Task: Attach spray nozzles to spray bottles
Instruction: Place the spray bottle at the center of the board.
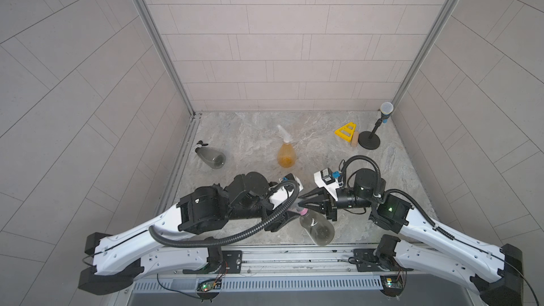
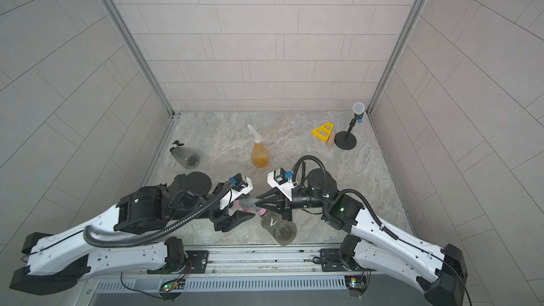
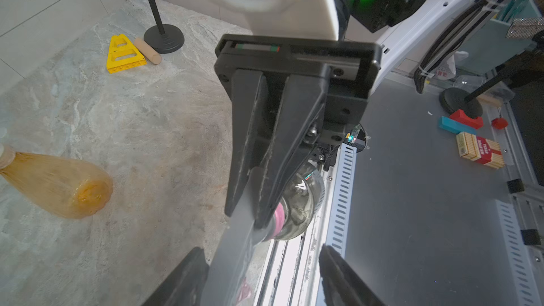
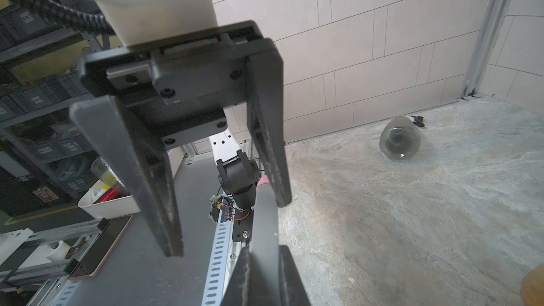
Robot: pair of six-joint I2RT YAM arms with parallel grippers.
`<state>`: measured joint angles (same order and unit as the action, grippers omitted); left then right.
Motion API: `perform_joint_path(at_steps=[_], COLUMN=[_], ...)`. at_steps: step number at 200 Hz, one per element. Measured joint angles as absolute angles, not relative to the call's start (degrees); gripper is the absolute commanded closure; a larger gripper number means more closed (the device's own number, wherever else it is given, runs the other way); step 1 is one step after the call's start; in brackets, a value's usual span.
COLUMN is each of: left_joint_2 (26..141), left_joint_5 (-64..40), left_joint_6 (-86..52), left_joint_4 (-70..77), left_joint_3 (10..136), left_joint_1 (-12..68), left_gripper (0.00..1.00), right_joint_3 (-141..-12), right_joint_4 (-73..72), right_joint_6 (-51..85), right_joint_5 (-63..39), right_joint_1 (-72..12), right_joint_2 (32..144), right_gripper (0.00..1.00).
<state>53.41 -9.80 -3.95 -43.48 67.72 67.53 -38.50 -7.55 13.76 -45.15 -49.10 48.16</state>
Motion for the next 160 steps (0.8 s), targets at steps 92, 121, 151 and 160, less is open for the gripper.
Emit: perform_joint_path(at_steps=[92,121,151,160], left_joint_2=[53.1,53.1,53.1,53.1], left_joint_5=[-16.3,-19.7,-20.6,-20.5], left_joint_6=[-2.9,-1.7,-1.5,-1.5], left_joint_4=[-44.4,-44.6,-44.5,-44.6], left_joint_3=[67.9,67.9,67.9,67.9], left_joint_1=[64.0,64.1,64.0,64.0], left_gripper=[0.73,0.86,1.0,1.0], right_joint_3=[-38.4,-38.4,-38.4,-38.4], right_joint_4=[-10.2,-11.6,-12.3,-12.4], right_joint_6=[14.2,14.2,14.2,14.2], right_joint_5=[-46.7,-48.3,-48.9,-48.9], right_joint_1=[-49.4,-49.5,-49.5,-49.5], right_joint_2=[46.9,46.9,47.0,47.1], right_gripper=[1.0,1.0,1.0,0.85])
